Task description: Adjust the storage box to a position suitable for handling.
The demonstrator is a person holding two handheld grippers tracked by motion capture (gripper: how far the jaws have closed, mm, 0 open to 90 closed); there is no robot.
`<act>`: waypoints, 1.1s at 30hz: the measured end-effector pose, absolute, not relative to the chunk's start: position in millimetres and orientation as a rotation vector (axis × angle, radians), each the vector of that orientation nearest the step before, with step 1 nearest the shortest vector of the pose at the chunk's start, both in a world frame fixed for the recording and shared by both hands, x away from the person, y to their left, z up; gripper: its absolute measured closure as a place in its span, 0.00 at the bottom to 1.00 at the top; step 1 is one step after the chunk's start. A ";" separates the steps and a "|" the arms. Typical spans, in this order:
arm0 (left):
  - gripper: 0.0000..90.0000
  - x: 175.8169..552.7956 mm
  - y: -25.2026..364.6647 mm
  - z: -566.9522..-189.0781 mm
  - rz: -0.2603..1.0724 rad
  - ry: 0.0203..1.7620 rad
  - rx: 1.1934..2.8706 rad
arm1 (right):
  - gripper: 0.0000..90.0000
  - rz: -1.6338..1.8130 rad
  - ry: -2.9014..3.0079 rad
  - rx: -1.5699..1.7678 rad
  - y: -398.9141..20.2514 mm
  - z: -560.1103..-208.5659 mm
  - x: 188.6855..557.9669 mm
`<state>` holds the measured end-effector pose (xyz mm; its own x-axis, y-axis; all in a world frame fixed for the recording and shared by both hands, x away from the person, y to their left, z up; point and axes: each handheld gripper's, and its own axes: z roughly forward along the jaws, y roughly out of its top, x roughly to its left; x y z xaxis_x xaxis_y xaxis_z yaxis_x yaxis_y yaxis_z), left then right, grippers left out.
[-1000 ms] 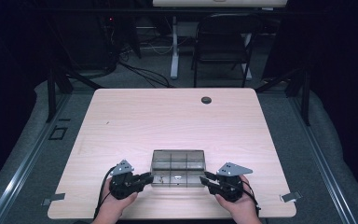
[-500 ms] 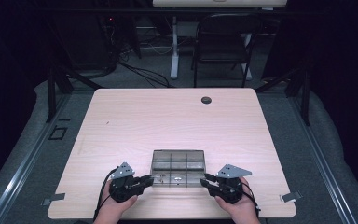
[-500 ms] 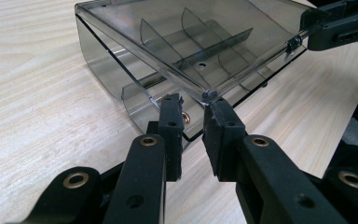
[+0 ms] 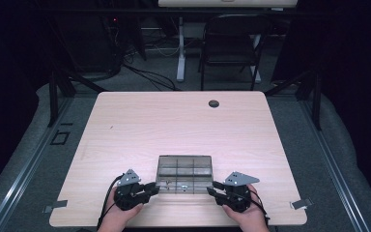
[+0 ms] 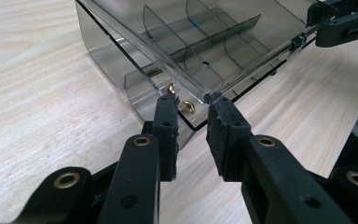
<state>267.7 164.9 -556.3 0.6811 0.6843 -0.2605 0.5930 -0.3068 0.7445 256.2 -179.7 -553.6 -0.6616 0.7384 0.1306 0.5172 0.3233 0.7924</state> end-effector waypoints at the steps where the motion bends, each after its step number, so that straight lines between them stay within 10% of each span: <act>1: 0.80 267.5 164.5 -556.6 0.129 0.985 2.007 | 0.72 1.245 2.342 1.134 -179.9 -553.8 256.2; 33: 0.57 267.1 163.7 -559.5 0.123 0.993 1.996 | 0.51 1.266 2.334 1.148 -178.6 -556.8 255.6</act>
<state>267.1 163.7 -559.5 0.6755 0.6855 -0.2717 0.5989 -0.2951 0.7445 255.6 -178.6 -556.8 -0.6592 0.7382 0.1432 0.5227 0.3130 0.7930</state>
